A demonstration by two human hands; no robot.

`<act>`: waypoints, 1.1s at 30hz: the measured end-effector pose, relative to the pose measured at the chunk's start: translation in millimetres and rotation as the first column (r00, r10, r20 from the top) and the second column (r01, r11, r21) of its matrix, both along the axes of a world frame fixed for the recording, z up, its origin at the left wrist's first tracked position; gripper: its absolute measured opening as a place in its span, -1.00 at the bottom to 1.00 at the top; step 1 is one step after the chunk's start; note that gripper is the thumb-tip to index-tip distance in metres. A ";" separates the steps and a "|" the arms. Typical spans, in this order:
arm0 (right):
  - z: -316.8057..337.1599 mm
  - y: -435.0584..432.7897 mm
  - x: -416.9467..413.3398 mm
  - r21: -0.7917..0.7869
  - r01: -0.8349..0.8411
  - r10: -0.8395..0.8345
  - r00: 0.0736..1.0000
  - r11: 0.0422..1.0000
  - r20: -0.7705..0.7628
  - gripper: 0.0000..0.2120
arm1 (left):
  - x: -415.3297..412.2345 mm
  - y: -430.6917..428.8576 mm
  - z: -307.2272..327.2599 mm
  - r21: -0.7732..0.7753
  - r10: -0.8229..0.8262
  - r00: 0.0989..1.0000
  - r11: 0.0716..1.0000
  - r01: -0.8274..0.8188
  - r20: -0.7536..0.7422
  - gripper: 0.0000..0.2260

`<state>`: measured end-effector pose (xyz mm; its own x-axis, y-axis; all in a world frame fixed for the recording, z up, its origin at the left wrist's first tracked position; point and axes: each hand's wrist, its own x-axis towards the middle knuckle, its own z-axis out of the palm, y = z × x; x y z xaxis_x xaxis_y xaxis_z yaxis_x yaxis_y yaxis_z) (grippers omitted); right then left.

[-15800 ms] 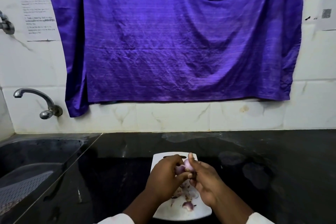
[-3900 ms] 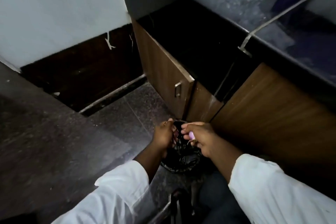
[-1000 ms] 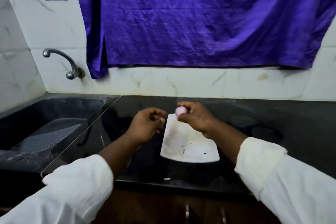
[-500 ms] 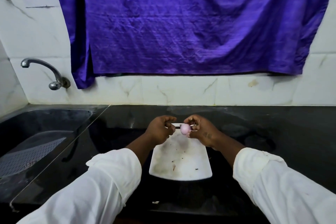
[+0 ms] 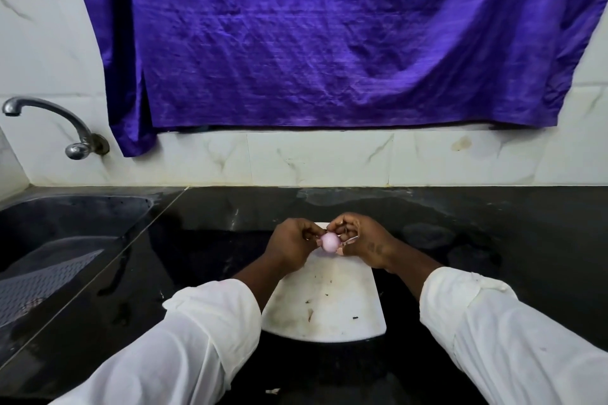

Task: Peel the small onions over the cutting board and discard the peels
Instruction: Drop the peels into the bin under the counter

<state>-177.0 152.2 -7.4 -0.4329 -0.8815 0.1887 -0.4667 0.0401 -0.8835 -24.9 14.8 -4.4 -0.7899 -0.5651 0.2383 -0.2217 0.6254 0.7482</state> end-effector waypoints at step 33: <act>1.1 0.8 5.6 0.106 -0.006 0.003 0.999 0.994 0.033 -0.49 | 0.2 -14.0 -12.6 0.029 0.039 0.999 0.999 -0.040 0.025 -0.81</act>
<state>-171.4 153.0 -6.3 -0.4336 -0.8976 0.0800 -0.4377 0.1321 -0.8894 -24.7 0.8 -17.0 -0.7720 -0.6026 0.2022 -0.2640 0.5934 0.7604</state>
